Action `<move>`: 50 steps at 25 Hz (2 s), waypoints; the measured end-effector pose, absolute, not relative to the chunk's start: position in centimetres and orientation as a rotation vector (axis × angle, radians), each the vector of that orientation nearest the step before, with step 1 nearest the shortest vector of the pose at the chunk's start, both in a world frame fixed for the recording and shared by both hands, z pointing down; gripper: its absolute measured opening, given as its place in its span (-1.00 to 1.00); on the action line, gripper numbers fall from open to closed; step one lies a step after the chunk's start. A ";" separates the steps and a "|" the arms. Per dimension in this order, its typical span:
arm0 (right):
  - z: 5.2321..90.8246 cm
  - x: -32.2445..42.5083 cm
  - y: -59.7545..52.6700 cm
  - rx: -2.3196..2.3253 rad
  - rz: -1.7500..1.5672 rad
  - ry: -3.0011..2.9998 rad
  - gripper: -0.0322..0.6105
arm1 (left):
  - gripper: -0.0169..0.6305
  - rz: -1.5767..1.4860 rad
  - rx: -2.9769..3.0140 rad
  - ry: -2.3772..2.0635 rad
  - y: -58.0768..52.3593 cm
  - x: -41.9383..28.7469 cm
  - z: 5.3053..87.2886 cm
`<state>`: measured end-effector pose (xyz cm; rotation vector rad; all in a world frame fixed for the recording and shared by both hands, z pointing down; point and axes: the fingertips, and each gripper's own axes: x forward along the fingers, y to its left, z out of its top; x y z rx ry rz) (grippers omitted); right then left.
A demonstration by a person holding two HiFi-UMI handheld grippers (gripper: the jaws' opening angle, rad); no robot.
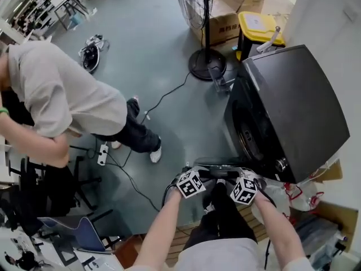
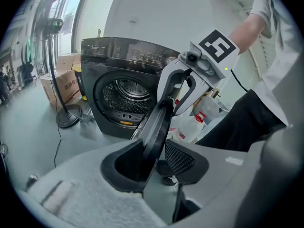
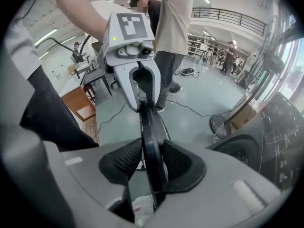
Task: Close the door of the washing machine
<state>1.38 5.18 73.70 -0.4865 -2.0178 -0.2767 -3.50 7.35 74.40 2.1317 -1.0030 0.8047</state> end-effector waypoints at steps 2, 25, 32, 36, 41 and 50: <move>73.7 0.9 4.5 -0.464 -0.255 -2.026 -0.46 | -0.51 0.809 2.149 -0.989 6.4 -4.0 74.5; 73.3 -2.4 -1.4 -0.293 -0.083 -2.012 -0.47 | -0.45 0.891 2.260 -0.760 -1.1 -8.1 74.5; 73.4 -3.2 -3.1 -0.183 -0.050 -2.042 -0.47 | -0.45 0.891 2.329 -0.684 -3.1 -8.9 74.6; 73.5 -3.6 -4.2 -0.091 0.009 -2.024 -0.47 | -0.45 0.900 2.377 -0.607 -4.7 -9.4 74.5; 73.8 -4.3 -6.2 0.065 0.085 -1.963 -0.47 | -0.45 0.914 2.447 -0.555 -7.3 -9.8 74.4; 73.7 -4.7 -8.9 0.342 0.190 -1.934 -0.44 | -0.40 0.896 2.513 -0.494 -10.4 -9.7 74.2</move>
